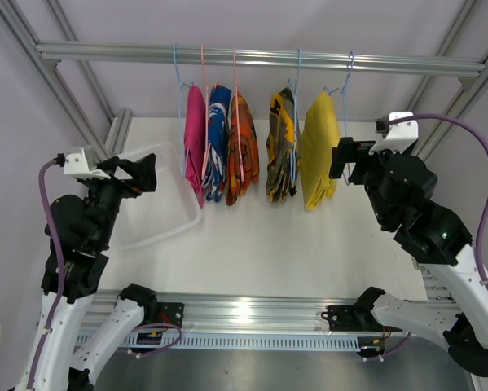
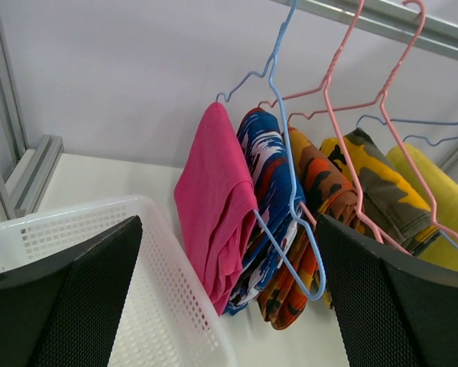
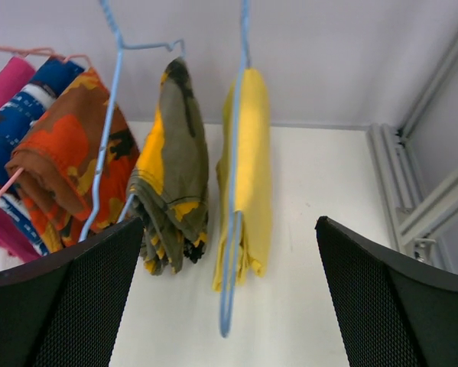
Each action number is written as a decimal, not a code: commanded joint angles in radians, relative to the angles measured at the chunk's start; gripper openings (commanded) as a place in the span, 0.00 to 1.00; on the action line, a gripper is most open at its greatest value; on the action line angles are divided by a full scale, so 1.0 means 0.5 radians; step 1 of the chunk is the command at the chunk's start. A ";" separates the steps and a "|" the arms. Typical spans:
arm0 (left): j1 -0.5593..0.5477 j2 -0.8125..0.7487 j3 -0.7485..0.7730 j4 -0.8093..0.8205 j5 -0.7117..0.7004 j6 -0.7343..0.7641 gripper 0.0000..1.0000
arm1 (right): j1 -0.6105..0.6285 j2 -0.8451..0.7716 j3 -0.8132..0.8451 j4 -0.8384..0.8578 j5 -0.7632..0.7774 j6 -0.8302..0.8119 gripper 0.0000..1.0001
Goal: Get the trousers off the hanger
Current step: Pick up the hanger from the clothesline.
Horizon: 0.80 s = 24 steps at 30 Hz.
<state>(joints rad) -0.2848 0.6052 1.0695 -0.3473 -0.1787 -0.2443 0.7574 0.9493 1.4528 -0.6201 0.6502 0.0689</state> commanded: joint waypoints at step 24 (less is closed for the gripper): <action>-0.029 0.096 -0.028 0.066 0.195 -0.134 0.99 | -0.008 -1.006 -1.188 0.120 0.216 0.154 0.99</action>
<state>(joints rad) -0.2935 0.6376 1.0565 -0.3378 -0.1246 -0.2897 0.7532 0.4160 0.8646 -0.6159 0.7738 0.1364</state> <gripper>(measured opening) 0.994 0.993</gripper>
